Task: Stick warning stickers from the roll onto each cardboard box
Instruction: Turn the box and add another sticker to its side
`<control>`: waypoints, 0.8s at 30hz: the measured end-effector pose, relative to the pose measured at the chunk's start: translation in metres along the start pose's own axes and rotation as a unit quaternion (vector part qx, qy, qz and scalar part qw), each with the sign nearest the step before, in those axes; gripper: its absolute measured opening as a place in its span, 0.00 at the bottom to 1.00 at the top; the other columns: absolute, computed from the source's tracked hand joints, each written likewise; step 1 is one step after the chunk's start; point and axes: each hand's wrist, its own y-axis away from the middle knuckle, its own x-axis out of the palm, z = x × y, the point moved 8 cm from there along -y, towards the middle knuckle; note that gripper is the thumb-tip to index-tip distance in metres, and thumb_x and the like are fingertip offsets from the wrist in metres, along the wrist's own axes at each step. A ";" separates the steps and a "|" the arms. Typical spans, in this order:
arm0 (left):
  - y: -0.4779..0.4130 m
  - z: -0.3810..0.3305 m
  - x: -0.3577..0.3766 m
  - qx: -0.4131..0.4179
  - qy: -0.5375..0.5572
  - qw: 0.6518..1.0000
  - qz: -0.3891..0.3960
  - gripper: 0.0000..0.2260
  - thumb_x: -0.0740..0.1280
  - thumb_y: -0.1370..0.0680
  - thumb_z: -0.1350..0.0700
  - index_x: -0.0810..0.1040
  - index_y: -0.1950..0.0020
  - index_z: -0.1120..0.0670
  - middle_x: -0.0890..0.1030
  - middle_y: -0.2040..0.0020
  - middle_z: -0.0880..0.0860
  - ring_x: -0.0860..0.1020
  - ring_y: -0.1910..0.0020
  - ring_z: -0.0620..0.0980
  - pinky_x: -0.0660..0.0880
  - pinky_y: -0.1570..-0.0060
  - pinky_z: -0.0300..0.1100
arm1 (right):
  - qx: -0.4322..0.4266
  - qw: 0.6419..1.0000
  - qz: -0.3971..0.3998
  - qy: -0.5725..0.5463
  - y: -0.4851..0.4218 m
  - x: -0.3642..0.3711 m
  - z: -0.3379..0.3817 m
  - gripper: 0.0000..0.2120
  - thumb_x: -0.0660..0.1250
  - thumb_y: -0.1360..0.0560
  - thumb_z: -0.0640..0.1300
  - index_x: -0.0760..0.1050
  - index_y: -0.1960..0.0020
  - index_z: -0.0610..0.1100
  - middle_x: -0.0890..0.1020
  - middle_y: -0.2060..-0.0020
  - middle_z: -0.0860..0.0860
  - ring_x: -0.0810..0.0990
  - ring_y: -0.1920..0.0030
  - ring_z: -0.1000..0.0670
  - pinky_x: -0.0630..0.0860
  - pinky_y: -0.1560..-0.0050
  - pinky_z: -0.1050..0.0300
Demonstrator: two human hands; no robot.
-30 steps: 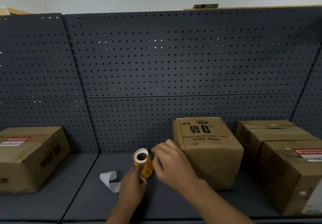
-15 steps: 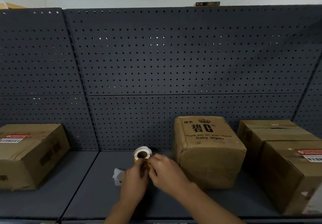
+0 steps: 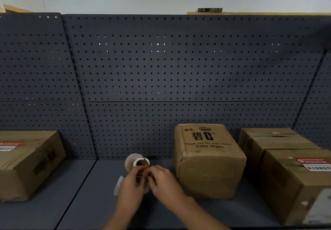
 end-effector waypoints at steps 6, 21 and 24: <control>0.000 0.002 -0.003 -0.029 0.025 0.999 0.017 0.17 0.70 0.20 0.60 0.82 0.39 0.39 0.85 0.56 0.34 0.83 0.51 0.35 0.80 0.49 0.40 | -0.001 1.000 -0.002 -0.010 -0.001 0.003 -0.003 0.08 0.64 0.18 0.42 0.77 0.41 0.47 0.78 0.44 0.52 0.79 0.46 0.53 0.78 0.46 0.57; 0.007 0.003 0.001 -0.033 0.080 0.995 0.043 0.25 0.68 0.22 0.68 0.77 0.32 0.44 0.84 0.44 0.52 0.82 0.47 0.39 0.76 0.53 0.28 | 0.025 0.999 -0.020 0.032 -0.001 0.006 -0.004 0.13 0.62 0.16 0.47 0.72 0.32 0.48 0.76 0.41 0.51 0.79 0.43 0.50 0.77 0.47 0.55; 0.008 0.006 0.002 -0.032 0.079 0.995 0.042 0.22 0.71 0.22 0.65 0.77 0.31 0.46 0.84 0.44 0.50 0.82 0.46 0.41 0.76 0.51 0.29 | 0.034 0.998 -0.017 0.050 0.002 0.008 -0.005 0.10 0.62 0.16 0.46 0.72 0.35 0.48 0.76 0.42 0.51 0.79 0.44 0.50 0.76 0.47 0.56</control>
